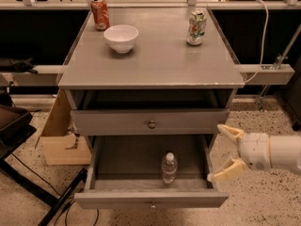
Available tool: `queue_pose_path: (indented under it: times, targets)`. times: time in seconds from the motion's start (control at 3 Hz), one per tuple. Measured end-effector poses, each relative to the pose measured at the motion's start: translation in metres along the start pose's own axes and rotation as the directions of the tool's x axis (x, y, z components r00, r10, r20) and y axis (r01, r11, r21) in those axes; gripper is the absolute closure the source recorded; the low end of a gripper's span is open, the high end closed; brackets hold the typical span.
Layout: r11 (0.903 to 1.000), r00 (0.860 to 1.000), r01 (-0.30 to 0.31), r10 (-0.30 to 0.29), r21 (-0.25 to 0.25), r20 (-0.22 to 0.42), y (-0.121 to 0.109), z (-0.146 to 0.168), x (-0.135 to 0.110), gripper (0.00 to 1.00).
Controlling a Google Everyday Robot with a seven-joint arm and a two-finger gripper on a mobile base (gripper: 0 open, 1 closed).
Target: Pick water bottle from middle drawer and place on counter
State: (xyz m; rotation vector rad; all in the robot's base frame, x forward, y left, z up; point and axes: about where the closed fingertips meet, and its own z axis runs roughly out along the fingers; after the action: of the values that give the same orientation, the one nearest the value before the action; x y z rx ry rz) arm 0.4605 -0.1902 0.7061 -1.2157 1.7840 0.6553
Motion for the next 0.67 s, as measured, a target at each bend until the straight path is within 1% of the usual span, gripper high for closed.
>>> queue_pose_path:
  times: [0.33,0.67]
  targets:
    - [0.9997,0.999,-0.021,0.022,-0.014,0.047,0.0052,0.0230,0.0176,0.00]
    - [0.9996,0.999,-0.023,0.024,-0.016,0.049,0.0053,0.0242,0.0189,0.00]
